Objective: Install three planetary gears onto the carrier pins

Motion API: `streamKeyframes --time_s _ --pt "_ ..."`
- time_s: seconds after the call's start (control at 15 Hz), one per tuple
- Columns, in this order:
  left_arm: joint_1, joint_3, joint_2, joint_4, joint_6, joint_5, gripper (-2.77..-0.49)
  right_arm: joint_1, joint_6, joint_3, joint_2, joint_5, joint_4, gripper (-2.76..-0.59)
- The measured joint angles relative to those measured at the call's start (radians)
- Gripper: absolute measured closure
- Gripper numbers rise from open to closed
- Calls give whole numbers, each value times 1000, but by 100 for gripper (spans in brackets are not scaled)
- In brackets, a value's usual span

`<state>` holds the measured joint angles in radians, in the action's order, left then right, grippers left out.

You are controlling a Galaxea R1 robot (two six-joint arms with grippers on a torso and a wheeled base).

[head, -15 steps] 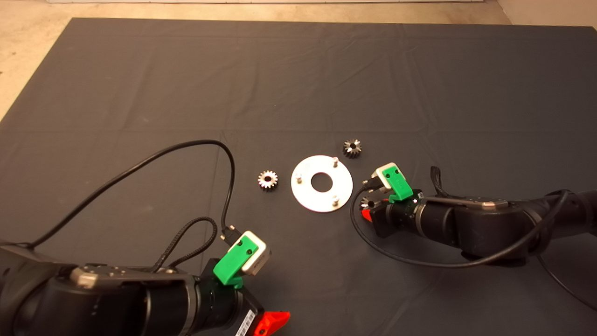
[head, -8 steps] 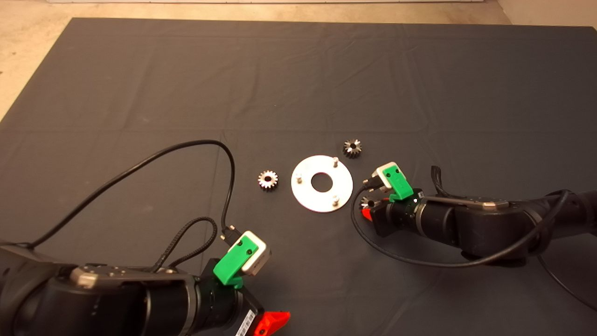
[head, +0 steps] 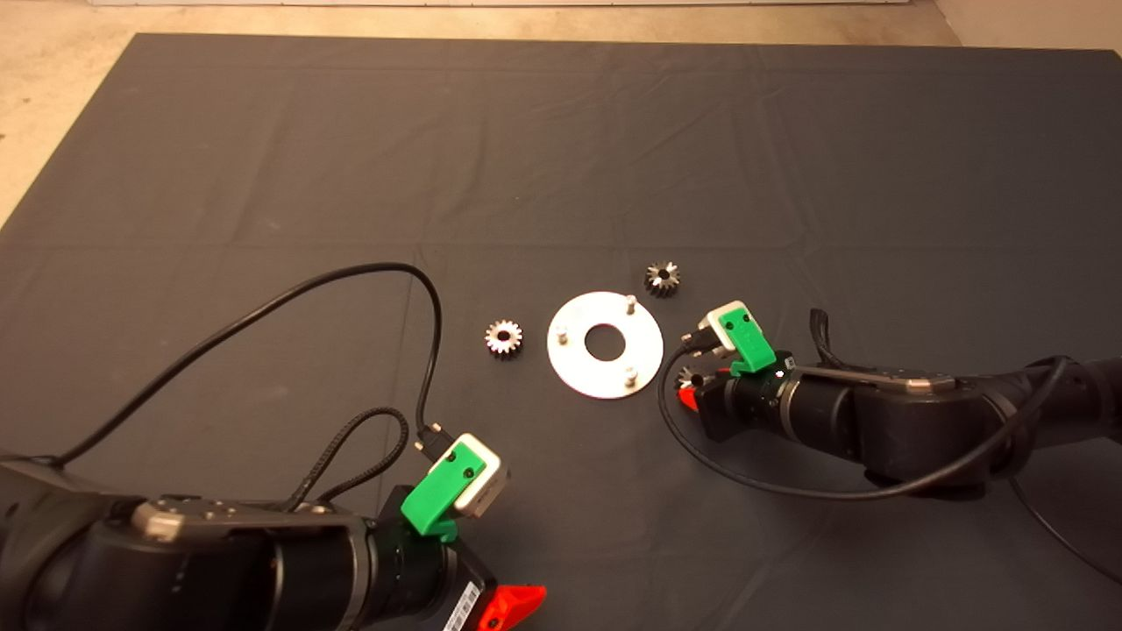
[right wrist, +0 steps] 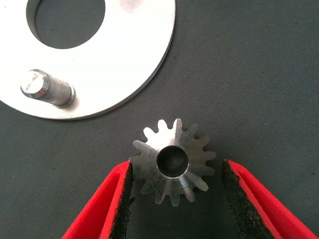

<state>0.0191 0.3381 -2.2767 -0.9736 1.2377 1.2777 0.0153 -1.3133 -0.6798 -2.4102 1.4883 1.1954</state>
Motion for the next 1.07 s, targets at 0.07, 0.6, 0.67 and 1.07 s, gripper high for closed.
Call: streamKeyframes --time_s 0.07,0.6,0.67,1.07 --pt "0 0 0 0 1 -1 -264 7 0 0 0 1 5 -129" --pt "0 0 0 0 4 -2 -264 16 0 -4 0 1 5 -123" --pt "0 0 0 0 4 -2 -264 16 0 -4 0 0 5 -115" --pt "0 0 0 0 4 -2 -264 16 0 -4 3 1 14 -101"
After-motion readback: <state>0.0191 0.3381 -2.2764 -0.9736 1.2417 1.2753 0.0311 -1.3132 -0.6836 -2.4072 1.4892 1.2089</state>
